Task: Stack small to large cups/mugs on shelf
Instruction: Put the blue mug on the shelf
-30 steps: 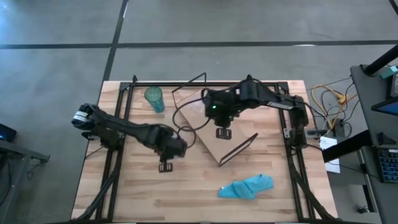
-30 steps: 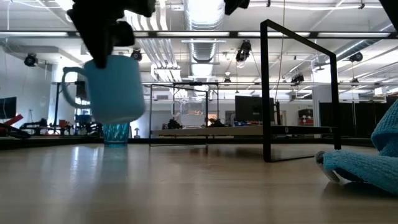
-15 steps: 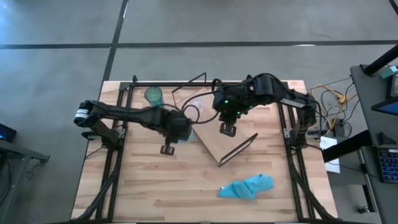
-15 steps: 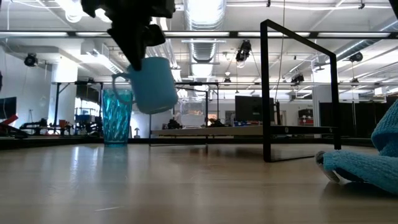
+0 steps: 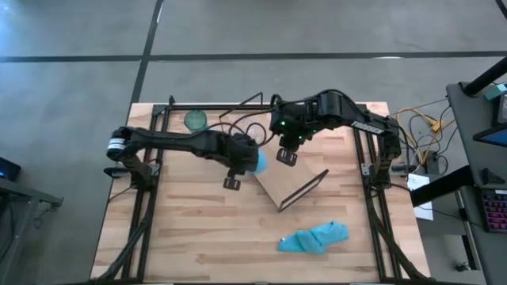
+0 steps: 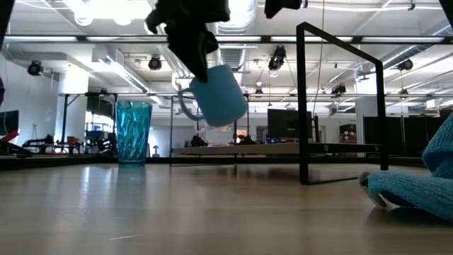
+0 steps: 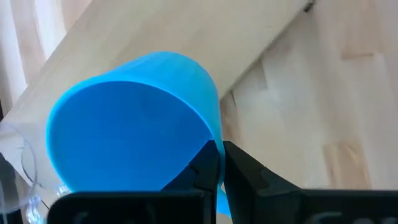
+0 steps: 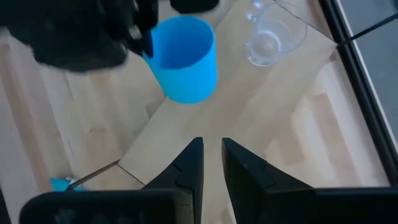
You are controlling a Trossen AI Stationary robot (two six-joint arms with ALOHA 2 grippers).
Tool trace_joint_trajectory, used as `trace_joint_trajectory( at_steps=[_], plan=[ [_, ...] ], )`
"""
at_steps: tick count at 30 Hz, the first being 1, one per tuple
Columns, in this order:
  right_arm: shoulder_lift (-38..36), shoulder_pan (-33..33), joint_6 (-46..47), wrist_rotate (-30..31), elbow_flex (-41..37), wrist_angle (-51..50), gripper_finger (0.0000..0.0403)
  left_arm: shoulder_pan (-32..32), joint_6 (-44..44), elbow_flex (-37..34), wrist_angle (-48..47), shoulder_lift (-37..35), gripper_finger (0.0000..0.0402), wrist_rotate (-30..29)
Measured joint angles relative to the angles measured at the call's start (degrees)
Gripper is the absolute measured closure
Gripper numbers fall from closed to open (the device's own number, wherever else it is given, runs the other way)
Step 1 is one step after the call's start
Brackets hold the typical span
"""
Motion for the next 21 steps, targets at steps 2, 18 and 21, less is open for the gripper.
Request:
trace_joint_trajectory(
  at_steps=[2,18,21],
  plan=[
    [0.0,-0.57,-0.04,0.02,0.0,0.0,0.0351,0.65,0.05,2.57,-0.08,2.54,0.0401,0.0],
    [-1.34,-1.64,-1.89,0.42,-0.31,0.0,0.0351,4.66,0.16,19.8,-11.39,13.56,0.0402,0.76],
    [-2.74,-2.09,-3.31,0.46,-0.33,0.0,0.0351,4.64,0.14,19.58,-10.89,14.04,0.0402,2.78]
  ],
)
